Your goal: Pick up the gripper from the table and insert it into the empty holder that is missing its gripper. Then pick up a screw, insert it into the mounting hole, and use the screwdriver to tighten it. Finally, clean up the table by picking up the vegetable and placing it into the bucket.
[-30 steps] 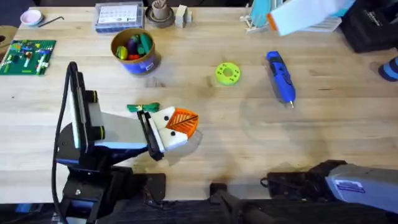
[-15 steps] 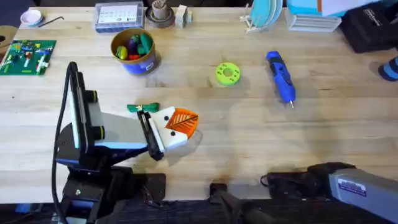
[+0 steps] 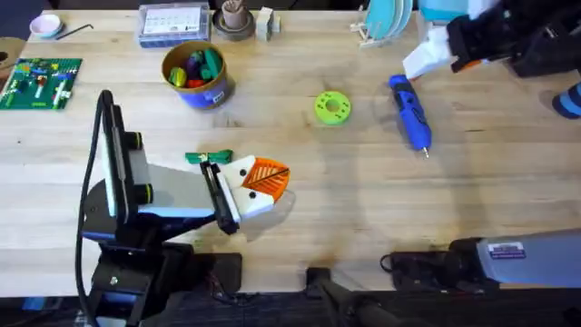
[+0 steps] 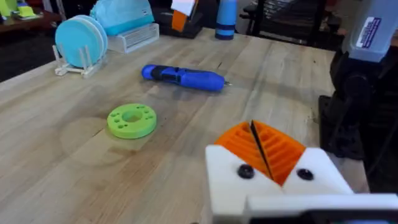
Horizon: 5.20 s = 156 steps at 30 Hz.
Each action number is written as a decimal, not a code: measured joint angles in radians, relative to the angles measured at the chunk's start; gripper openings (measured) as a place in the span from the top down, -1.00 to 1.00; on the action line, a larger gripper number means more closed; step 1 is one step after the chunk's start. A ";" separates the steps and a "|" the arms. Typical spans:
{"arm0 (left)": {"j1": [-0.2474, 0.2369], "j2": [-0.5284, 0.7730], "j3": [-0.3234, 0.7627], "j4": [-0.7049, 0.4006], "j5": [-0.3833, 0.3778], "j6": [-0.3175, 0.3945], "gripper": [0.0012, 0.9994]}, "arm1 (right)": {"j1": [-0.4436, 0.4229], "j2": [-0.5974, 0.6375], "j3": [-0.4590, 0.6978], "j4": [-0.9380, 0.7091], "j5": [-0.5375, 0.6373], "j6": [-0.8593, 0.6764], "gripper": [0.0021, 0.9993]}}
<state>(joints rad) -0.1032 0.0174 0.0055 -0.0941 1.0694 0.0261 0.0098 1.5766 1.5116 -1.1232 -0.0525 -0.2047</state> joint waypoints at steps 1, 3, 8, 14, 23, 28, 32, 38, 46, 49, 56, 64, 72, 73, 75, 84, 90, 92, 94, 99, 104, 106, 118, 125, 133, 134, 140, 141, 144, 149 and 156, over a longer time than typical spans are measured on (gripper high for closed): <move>0.000 0.000 0.000 0.000 0.000 0.000 0.99 | 0.000 0.017 0.000 0.004 0.000 0.000 -0.99; 0.000 0.000 0.000 0.000 0.000 0.000 0.99 | 0.000 0.061 0.000 0.013 0.000 0.002 -0.99; 0.000 0.000 0.000 0.000 0.000 0.000 0.99 | -0.008 0.181 0.000 0.042 0.025 0.004 -0.99; 0.000 0.000 0.000 0.000 0.000 0.000 0.99 | -0.020 0.274 0.000 0.102 0.072 0.004 -0.99; 0.000 0.000 0.000 0.000 0.000 0.000 0.99 | -0.028 0.373 0.000 0.165 0.087 -0.020 -0.99; 0.000 0.000 0.000 -0.002 0.000 0.000 0.99 | -0.028 0.407 0.000 0.212 0.090 -0.058 -0.99; 0.000 0.000 0.000 -0.007 0.002 0.000 0.99 | -0.028 0.427 0.000 0.237 0.090 -0.067 -0.97; 0.000 0.000 0.000 -0.007 0.004 0.000 0.99 | -0.028 0.448 0.000 0.237 0.089 -0.074 -0.67; 0.000 0.000 0.000 -0.007 0.004 0.000 0.99 | -0.027 0.448 0.000 0.228 0.085 -0.084 0.51; 0.000 0.000 0.000 -0.007 0.004 0.000 0.99 | -0.029 0.448 0.000 0.219 0.092 -0.082 0.96; 0.000 0.000 0.000 -0.007 0.004 0.000 0.99 | -0.030 0.444 0.000 0.214 0.090 -0.080 0.95; 0.000 0.000 0.000 -0.007 0.004 0.000 0.99 | -0.030 0.272 -0.004 0.210 0.091 -0.080 0.96; 0.000 0.000 0.000 -0.007 0.004 0.000 0.99 | -0.030 0.000 -0.004 0.201 0.090 -0.080 0.96; 0.000 0.000 0.000 -0.007 0.004 0.000 0.99 | -0.030 -0.028 -0.004 0.201 0.091 -0.080 0.96; 0.000 0.000 0.000 -0.007 0.004 0.000 0.99 | -0.030 -0.091 -0.004 0.198 0.090 -0.079 0.96; 0.000 0.000 0.000 -0.007 0.004 0.000 0.99 | -0.030 -0.344 -0.004 0.193 0.082 -0.012 0.96; 0.000 0.000 0.000 -0.007 0.004 0.000 0.99 | -0.030 -0.556 -0.028 0.209 -0.020 0.003 0.96; 0.000 0.000 0.000 -0.007 0.004 0.000 0.99 | -0.030 -0.630 -0.073 0.231 -0.052 0.006 0.96; 0.000 0.000 0.000 -0.007 0.004 0.000 0.99 | -0.030 -0.712 -0.149 0.273 -0.091 0.011 0.96; 0.000 0.000 0.000 -0.007 0.004 0.000 0.99 | -0.030 -0.877 -0.384 0.483 -0.220 0.068 0.96; 0.000 0.000 0.000 -0.007 0.004 0.000 0.99 | -0.030 -0.987 -0.595 0.755 -0.372 0.175 0.96; 0.000 0.000 0.000 -0.007 0.004 0.000 0.99 | -0.027 -1.002 -0.652 0.852 -0.430 0.223 0.96; 0.000 0.000 0.000 -0.007 0.004 0.000 0.99 | 0.229 -0.922 -0.776 1.174 -0.546 0.361 0.96; 0.000 0.000 0.000 -0.007 0.004 0.000 0.99 | 0.411 -0.765 -0.778 1.453 -0.552 0.338 0.96; 0.000 0.000 0.000 -0.007 0.004 0.000 0.99 | 0.593 -0.601 -0.778 1.732 -0.556 0.331 0.96; 0.000 0.000 0.000 -0.007 0.004 0.000 0.99 | 0.609 -0.584 -0.778 1.751 -0.557 0.331 0.96; 0.000 0.000 0.000 -0.007 0.004 0.000 0.99 | 0.675 -0.524 -0.778 1.805 -0.562 0.321 0.96; 0.000 0.000 0.000 -0.007 0.004 0.000 0.99 | 0.684 -0.525 -0.778 1.807 -0.563 0.312 0.96; 0.000 0.000 0.000 -0.007 0.004 0.000 0.99 | 0.716 -0.525 -0.778 1.825 -0.563 0.281 0.96; 0.000 0.000 0.000 -0.007 0.004 0.000 0.99 | 0.759 -0.523 -0.778 1.828 -0.563 0.241 0.96; 0.000 0.000 0.000 -0.007 0.004 0.000 0.99 | 0.792 -0.489 -0.778 1.848 -0.557 0.224 0.96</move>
<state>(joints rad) -0.1032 0.0174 0.0059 -0.1009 1.0737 0.0261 0.8021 1.0876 0.7334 0.7246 -0.6099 0.0195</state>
